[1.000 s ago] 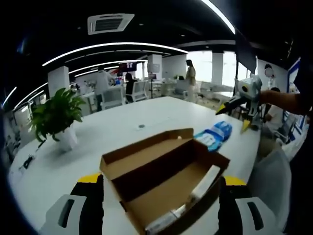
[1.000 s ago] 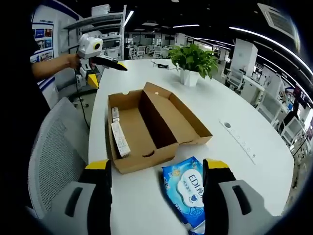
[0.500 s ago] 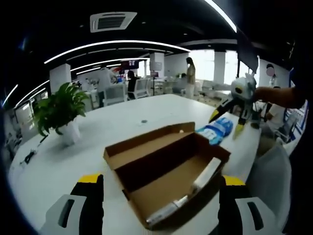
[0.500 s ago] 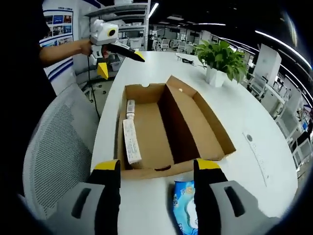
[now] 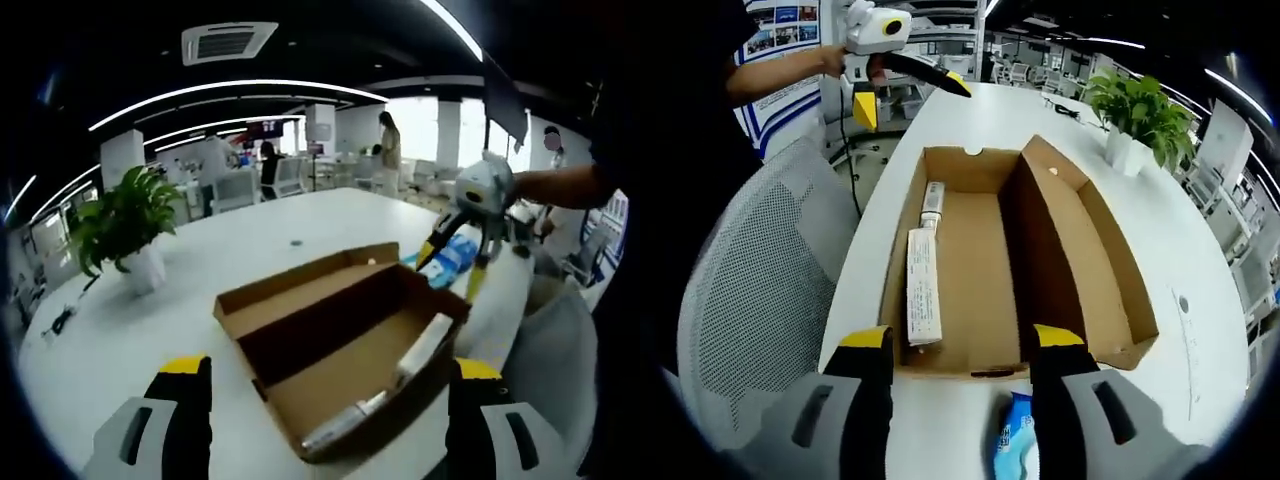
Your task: Operate the shoe box by opening the lid, removing the specified soft item, and placing it in the target area until the item is outside and the box remains undamaged.
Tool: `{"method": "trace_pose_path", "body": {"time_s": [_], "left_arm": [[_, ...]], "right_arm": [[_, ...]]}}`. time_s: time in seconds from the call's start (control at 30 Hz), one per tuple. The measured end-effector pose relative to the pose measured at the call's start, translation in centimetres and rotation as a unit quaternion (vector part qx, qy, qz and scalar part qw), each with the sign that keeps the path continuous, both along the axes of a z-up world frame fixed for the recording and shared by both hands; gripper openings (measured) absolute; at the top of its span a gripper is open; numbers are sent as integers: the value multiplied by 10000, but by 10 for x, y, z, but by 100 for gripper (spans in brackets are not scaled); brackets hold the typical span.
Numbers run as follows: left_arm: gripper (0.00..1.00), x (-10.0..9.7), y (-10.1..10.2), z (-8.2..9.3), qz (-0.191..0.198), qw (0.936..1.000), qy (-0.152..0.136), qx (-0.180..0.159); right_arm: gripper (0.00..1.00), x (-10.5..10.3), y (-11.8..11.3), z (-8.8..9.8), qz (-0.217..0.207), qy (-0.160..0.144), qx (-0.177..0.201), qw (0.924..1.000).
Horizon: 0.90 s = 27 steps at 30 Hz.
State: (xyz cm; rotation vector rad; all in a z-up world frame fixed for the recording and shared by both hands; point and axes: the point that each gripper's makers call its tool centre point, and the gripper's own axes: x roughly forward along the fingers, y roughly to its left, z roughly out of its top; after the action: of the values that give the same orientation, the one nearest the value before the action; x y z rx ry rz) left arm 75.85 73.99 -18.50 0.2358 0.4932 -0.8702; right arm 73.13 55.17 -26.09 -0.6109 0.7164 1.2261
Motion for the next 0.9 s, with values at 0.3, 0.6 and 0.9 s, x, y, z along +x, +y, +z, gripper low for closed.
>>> {"method": "trace_pose_path", "body": {"time_s": [0.3, 0.6, 0.9], "left_arm": [[100, 3, 1, 0, 18, 10000, -44, 29], [100, 3, 2, 0, 10, 10000, -55, 34], [100, 1, -2, -2, 6, 10000, -56, 4]], "right_arm": [[45, 0, 15, -20, 325, 182, -236, 9990], [40, -1, 29, -37, 512, 323, -355, 9975], [32, -6, 36, -45, 529, 502, -333, 9968]]}}
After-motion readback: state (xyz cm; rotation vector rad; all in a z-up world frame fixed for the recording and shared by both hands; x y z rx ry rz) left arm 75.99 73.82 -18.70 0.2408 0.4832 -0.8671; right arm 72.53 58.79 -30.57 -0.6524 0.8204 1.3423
